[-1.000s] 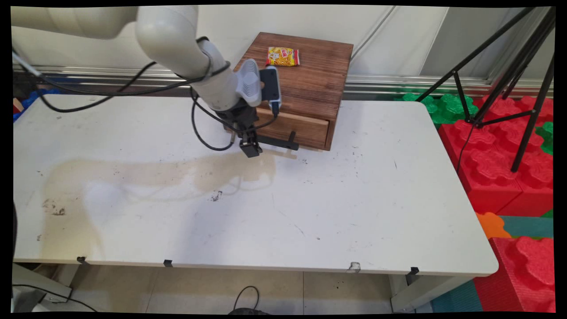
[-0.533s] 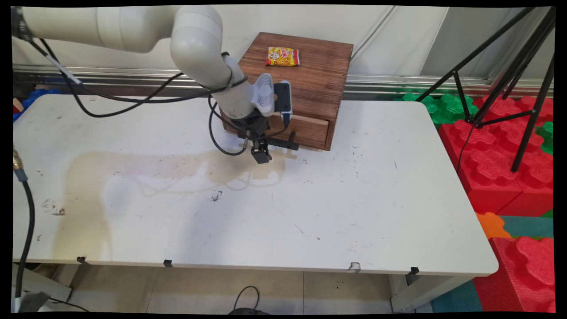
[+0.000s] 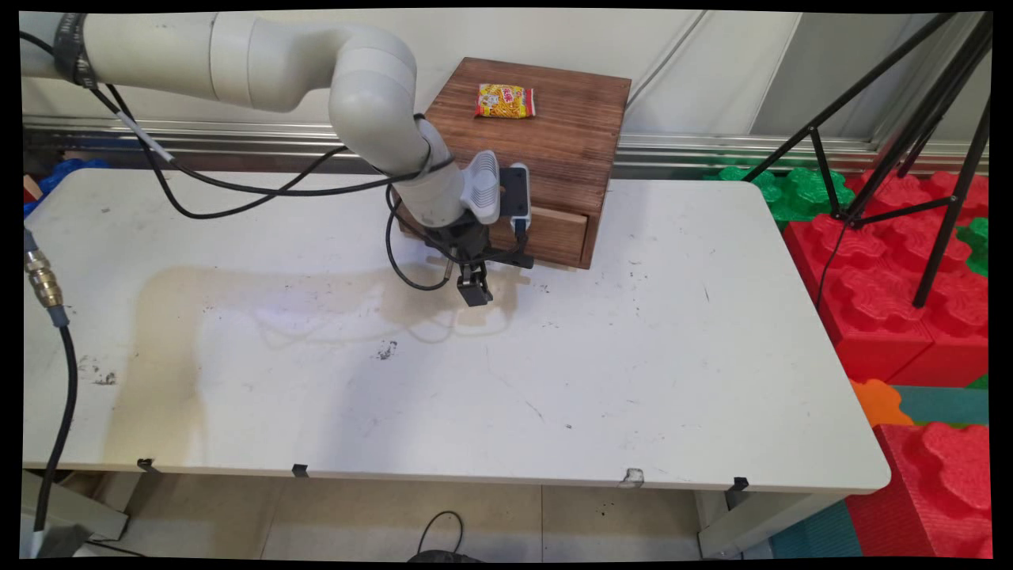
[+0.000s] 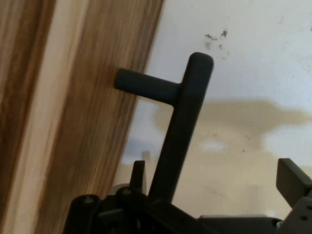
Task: Open the drawer
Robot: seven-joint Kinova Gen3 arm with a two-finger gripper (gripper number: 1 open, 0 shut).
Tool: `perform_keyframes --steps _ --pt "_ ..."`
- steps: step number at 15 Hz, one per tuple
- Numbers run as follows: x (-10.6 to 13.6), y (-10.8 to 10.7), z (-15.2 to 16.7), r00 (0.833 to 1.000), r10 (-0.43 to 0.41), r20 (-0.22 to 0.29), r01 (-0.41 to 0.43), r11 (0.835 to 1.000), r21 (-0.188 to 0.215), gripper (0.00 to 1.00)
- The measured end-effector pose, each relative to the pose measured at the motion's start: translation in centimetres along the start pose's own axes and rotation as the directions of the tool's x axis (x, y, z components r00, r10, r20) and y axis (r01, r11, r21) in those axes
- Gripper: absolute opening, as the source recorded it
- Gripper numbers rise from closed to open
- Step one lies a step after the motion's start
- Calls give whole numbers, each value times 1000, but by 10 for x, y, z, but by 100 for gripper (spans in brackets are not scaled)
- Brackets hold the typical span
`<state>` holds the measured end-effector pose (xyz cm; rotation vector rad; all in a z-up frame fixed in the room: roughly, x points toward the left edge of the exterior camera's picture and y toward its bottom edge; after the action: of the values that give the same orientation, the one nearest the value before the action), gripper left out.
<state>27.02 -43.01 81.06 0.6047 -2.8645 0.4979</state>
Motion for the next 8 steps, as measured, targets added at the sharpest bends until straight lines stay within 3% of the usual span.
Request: perform_keyframes --steps 8 --pt "2 15 5 1000 -24 16 24 999 -34 100"
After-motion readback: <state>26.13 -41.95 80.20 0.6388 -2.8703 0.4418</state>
